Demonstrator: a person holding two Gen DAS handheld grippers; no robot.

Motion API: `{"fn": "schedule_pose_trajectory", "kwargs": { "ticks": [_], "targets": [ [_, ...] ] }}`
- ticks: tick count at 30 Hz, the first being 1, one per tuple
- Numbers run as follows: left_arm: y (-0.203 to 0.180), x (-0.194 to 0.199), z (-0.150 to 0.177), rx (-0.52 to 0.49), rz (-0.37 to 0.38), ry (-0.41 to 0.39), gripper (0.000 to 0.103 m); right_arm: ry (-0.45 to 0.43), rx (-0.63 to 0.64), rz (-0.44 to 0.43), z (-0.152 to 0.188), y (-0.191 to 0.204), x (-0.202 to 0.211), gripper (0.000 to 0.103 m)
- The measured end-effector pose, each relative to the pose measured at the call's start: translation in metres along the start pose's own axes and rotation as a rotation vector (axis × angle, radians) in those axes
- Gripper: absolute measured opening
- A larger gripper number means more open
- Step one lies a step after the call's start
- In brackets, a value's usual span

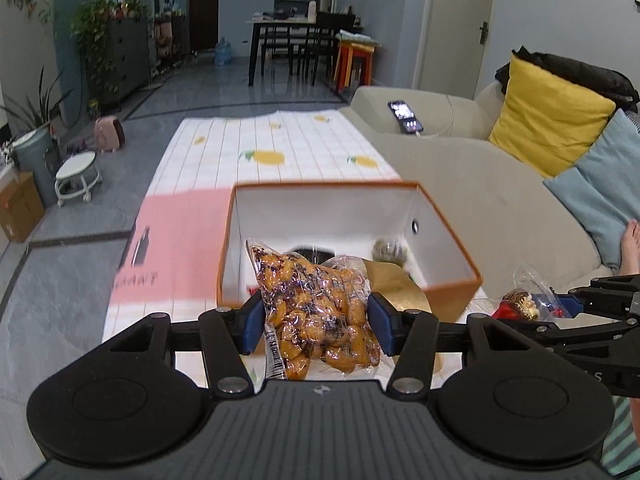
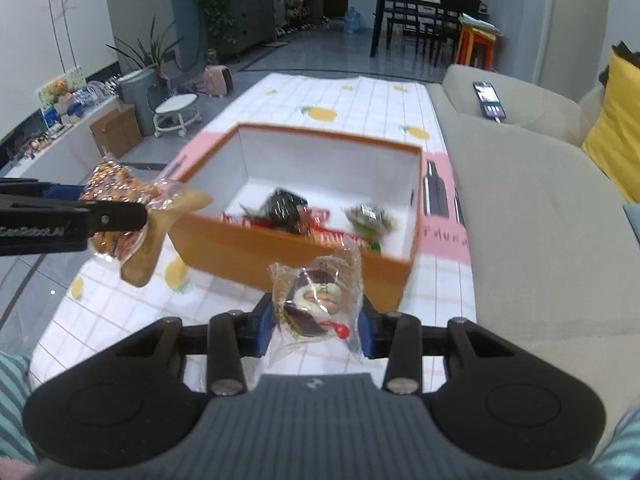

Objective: Organize snacks
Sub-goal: 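Carry the peanut packet and clear bag into the box and release both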

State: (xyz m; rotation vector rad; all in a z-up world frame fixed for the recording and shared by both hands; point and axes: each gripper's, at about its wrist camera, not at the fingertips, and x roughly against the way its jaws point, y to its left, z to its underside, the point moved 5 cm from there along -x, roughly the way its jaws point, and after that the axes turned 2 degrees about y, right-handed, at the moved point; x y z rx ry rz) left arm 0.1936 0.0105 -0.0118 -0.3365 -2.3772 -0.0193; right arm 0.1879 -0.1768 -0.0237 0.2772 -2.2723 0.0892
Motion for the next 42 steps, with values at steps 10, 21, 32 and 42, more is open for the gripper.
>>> {"fn": "schedule_pose_trajectory", "kwargs": {
  "ticks": [10, 21, 32, 42],
  "targets": [
    [0.006, -0.047, -0.05, -0.046, 0.015, 0.042, 0.061, -0.007, 0.039, -0.045, -0.081, -0.007, -0.027, 0.039],
    [0.009, -0.137, -0.063, -0.244, -0.085, 0.171, 0.061, 0.1, 0.09, -0.049, -0.12, -0.013, -0.123, 0.039],
    [0.004, -0.213, -0.042, -0.61, -0.196, 0.322, 0.061, 0.279, 0.125, -0.022, -0.112, -0.025, -0.218, 0.039],
    [0.008, -0.244, -0.032, -0.709, -0.234, 0.374, 0.062, 0.354, 0.143, -0.013, -0.108, -0.022, -0.255, 0.04]
  ]
}}
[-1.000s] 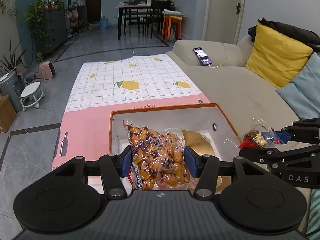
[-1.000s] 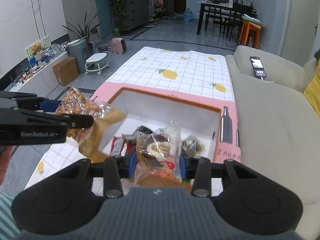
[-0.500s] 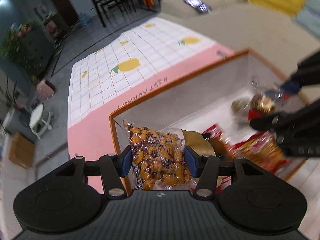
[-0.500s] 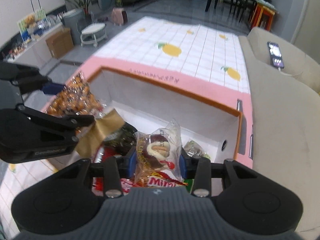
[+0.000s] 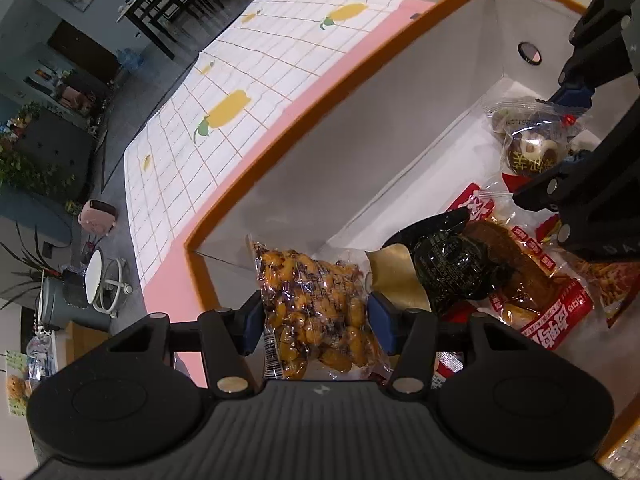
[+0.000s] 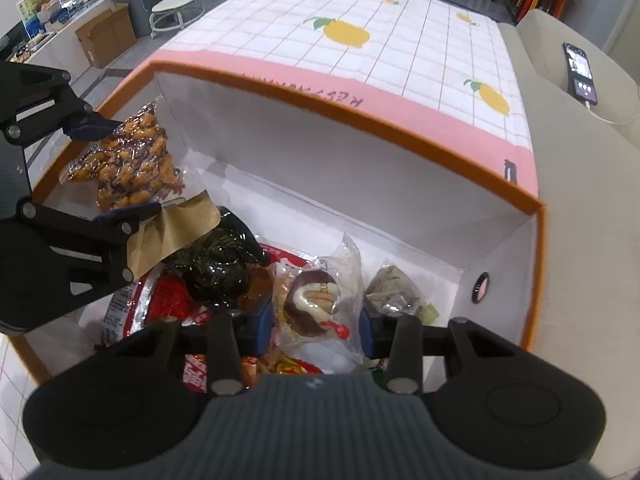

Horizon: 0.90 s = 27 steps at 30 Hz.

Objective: Organize snacks
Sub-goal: 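Carry the peanut packet and clear bag into the box and release both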

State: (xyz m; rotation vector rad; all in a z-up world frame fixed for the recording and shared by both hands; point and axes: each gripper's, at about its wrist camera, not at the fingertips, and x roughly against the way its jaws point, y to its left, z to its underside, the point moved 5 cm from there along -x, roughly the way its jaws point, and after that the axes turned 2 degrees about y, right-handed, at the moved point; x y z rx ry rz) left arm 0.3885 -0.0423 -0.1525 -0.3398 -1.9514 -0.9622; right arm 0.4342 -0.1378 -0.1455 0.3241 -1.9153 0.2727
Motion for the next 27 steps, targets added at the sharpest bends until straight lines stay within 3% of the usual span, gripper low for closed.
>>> {"fn": "schedule_pose_trajectory", "kwargs": {
  "ticks": [12, 15, 19, 27],
  "targets": [
    [0.006, 0.004, -0.001, 0.008, -0.017, -0.017, 0.081, 0.034, -0.024, 0.003, -0.001, -0.002, -0.006, 0.042],
    [0.008, 0.009, -0.001, 0.007, -0.026, -0.026, 0.088, 0.029, -0.033, 0.003, -0.002, -0.002, -0.002, 0.046],
    [0.012, 0.017, -0.004, 0.014, -0.038, -0.041, 0.089, 0.011, -0.051, -0.003, -0.003, -0.002, 0.008, 0.055],
    [0.01, 0.044, -0.004, 0.02, -0.042, -0.075, 0.089, -0.019, -0.046, 0.008, -0.005, -0.001, 0.032, 0.056]
  ]
}}
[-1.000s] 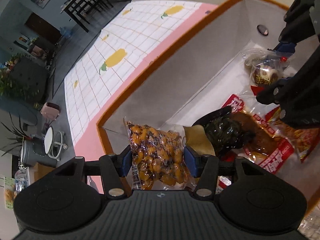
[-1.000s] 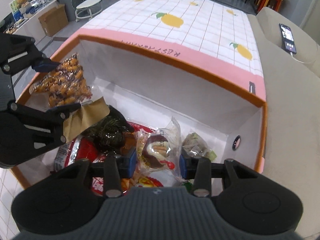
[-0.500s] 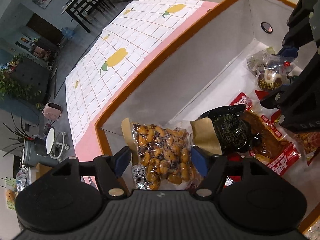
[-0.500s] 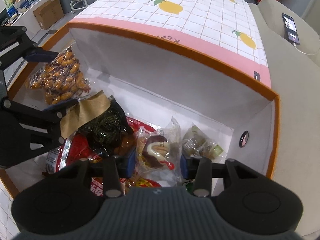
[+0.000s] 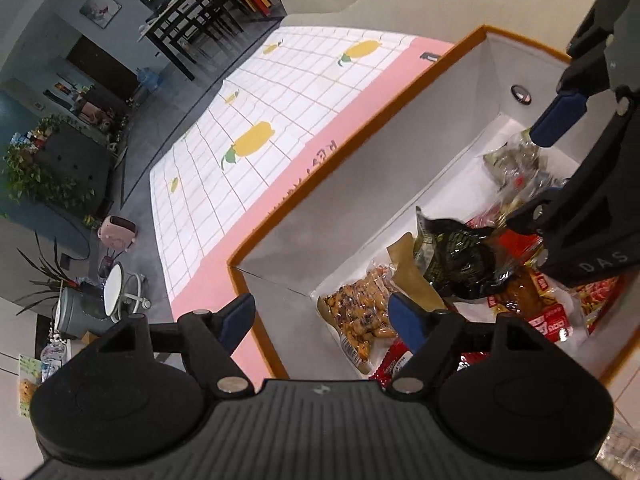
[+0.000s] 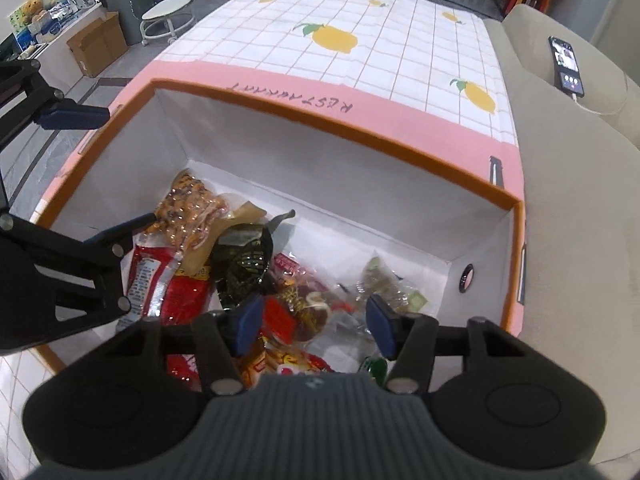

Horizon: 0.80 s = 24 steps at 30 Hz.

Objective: Organize snacks
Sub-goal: 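Carry the peanut packet and clear bag into the box and release both, then move both tools back toward the last clear packets on the table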

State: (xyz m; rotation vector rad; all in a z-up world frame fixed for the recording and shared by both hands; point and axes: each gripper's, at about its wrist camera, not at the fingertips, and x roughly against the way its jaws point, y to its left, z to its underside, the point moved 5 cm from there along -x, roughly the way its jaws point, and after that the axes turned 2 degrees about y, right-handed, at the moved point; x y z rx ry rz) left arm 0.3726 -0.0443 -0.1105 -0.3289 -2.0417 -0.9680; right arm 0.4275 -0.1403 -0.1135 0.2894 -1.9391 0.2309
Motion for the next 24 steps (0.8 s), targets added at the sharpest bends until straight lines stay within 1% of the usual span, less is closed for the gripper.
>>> {"fn": "schedule_pose_trajectory", "kwargs": {
  "ticks": [10, 12, 16, 24],
  "targets": [
    [0.001, 0.039, 0.003, 0.031, 0.007, -0.022, 0.089, -0.06, 0.001, -0.004, 0.01, 0.006, 0.052, 0.059],
    [-0.001, 0.049, 0.004, 0.043, 0.006, -0.025, 0.089, -0.072, -0.003, -0.009, 0.014, 0.007, 0.064, 0.061],
    [-0.002, 0.071, 0.009, 0.075, 0.021, -0.038, 0.089, -0.089, -0.019, -0.02, 0.027, 0.009, 0.086, 0.062],
    [-0.011, 0.122, 0.024, 0.139, 0.037, -0.107, 0.089, -0.119, -0.043, -0.039, 0.067, 0.017, 0.122, 0.062]
  ]
}}
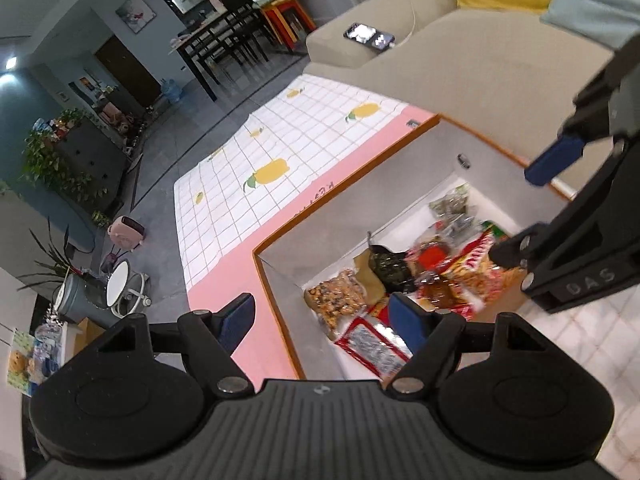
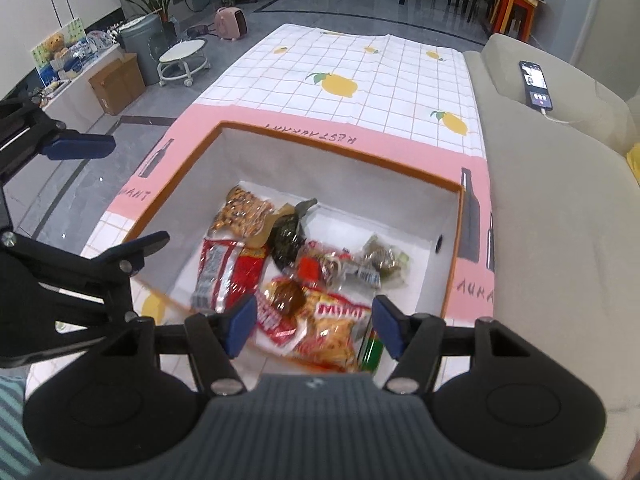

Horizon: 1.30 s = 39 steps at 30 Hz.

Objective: Organize snacks
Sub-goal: 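Move both tools back toward the last clear packets on the table, then grasp the white strip packet with the left tool while the right tool grasps the clear ball bag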

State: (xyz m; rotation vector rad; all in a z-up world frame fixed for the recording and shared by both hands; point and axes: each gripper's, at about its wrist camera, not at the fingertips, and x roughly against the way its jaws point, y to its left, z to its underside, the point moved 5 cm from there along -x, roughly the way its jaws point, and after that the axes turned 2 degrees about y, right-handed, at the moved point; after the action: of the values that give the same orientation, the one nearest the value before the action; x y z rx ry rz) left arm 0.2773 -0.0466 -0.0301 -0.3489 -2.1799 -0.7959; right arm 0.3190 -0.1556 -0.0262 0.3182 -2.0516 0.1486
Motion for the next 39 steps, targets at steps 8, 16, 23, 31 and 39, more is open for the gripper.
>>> {"fn": "schedule_pose_trajectory", "kwargs": {
  "ticks": [8, 16, 23, 31, 39],
  "targets": [
    [-0.018, 0.037, 0.029, 0.12, 0.074, -0.013, 0.089, -0.017, -0.002, 0.02, 0.052, 0.007, 0.025, 0.062],
    [-0.039, 0.049, 0.076, 0.272, 0.147, 0.0, 0.089, -0.054, -0.006, 0.041, 0.103, 0.014, 0.034, 0.063],
    [-0.041, 0.046, 0.119, 0.428, 0.164, 0.048, 0.088, -0.107, -0.121, -0.002, 0.146, 0.019, 0.026, 0.064],
    [-0.041, 0.02, 0.165, 0.618, 0.191, 0.132, 0.079, -0.096, -0.275, -0.077, 0.181, 0.033, -0.009, 0.064],
    [-0.046, -0.007, 0.191, 0.74, 0.24, 0.201, 0.077, -0.04, -0.172, -0.072, 0.177, 0.066, -0.046, 0.063]
  ]
}}
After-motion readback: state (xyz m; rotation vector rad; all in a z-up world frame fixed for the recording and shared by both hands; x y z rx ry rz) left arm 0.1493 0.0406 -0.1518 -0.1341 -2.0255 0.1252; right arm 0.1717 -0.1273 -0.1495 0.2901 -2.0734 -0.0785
